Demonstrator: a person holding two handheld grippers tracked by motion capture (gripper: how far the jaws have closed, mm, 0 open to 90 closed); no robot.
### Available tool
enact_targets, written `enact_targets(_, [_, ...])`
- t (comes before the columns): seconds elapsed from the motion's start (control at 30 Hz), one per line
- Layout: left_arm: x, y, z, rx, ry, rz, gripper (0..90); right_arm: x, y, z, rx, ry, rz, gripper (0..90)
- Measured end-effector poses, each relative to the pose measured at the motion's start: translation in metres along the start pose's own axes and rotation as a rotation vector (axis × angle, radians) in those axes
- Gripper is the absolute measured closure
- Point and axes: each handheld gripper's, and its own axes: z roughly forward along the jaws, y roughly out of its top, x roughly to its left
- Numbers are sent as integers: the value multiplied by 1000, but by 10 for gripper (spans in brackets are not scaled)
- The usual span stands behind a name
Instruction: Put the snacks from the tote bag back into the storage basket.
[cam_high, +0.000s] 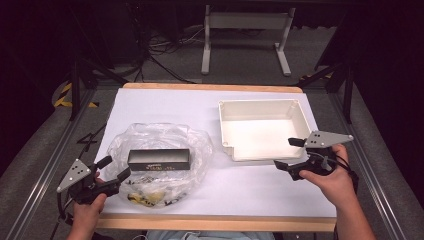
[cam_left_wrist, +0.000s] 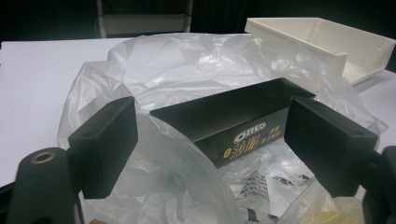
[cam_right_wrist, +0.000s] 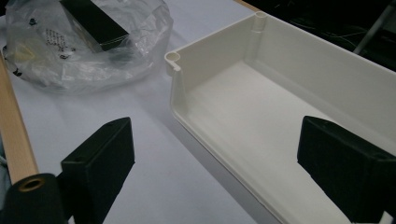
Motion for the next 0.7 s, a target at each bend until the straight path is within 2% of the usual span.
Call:
enact_targets(0.07, [0, 0, 0, -2, 0, -1, 183, 1, 5, 0, 20, 16, -21, 124])
enact_targets(0.13, [-1, 0, 0, -5, 0, 2, 183, 2, 10, -1, 21, 1, -53, 134])
enact_targets(0.4, [0, 0, 0, -3, -1, 4, 182, 2, 29, 0, 23, 3, -80, 134])
enact_targets(0.5, [0, 0, 1, 3, -5, 3, 182, 3, 36, 3, 19, 29, -82, 134])
enact_targets(0.53, [1, 0, 2, 14, -8, 4, 182, 5, 44, 6, 21, 53, -92, 134])
enact_targets(0.63, [1, 0, 2, 16, -10, 3, 182, 8, 64, 16, 48, 77, -151, 134])
enact_targets(0.7, [1, 0, 1, 6, -12, 0, 182, 9, 68, 18, 52, 84, -162, 134])
